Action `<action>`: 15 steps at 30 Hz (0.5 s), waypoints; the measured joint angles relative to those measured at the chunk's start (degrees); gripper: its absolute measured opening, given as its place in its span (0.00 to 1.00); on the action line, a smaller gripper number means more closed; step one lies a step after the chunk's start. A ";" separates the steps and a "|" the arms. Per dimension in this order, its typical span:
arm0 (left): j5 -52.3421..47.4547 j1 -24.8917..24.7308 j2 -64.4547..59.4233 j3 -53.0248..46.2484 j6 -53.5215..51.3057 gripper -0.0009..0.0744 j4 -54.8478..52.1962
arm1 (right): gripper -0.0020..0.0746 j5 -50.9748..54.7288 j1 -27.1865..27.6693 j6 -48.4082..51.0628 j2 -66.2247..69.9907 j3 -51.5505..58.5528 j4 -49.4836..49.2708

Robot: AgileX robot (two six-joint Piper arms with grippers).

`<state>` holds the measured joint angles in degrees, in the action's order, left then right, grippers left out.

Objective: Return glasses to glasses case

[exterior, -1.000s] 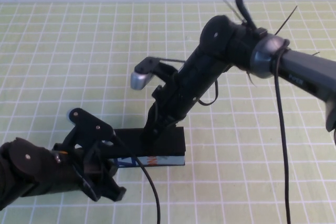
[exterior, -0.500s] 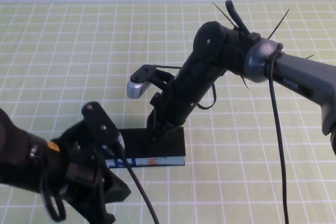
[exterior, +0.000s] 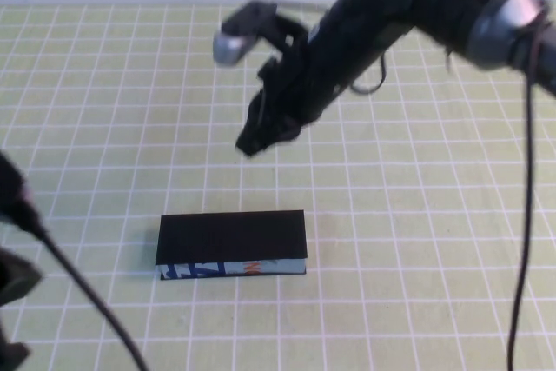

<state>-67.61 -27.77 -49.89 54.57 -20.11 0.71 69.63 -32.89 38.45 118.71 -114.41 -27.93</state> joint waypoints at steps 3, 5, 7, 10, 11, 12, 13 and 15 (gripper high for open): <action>-2.98 0.00 4.57 -0.64 6.62 0.01 -5.88 | 0.00 0.43 0.03 -7.30 -4.95 -2.49 3.90; -3.12 0.00 8.10 -1.19 10.39 0.01 -7.37 | 0.00 0.85 0.26 -11.97 -8.49 -3.05 6.93; -1.73 0.00 12.09 -1.82 13.29 0.01 -7.69 | 0.00 1.30 0.26 -16.39 -11.91 -3.19 11.02; 2.50 0.00 19.32 -3.17 17.70 0.01 -7.82 | 0.00 1.95 0.37 -21.70 -17.10 -3.28 17.23; 4.31 0.00 21.60 -3.86 19.07 0.01 -7.92 | 0.00 2.10 0.36 -22.70 -18.63 -3.28 18.79; 6.12 0.00 23.68 -4.71 20.11 0.01 -7.92 | 0.00 2.21 0.36 -23.28 -20.05 -3.28 19.87; 7.71 0.00 25.24 -5.49 20.63 0.01 -7.92 | 0.00 2.35 0.36 -23.55 -21.15 -3.28 20.50; 9.95 0.00 28.49 -7.63 21.51 0.01 -7.92 | 0.00 2.34 0.36 -24.19 -23.81 -3.28 20.77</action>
<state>-57.66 -27.77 -21.40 46.94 1.40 -7.21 71.98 -32.53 14.26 94.90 -117.68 -7.16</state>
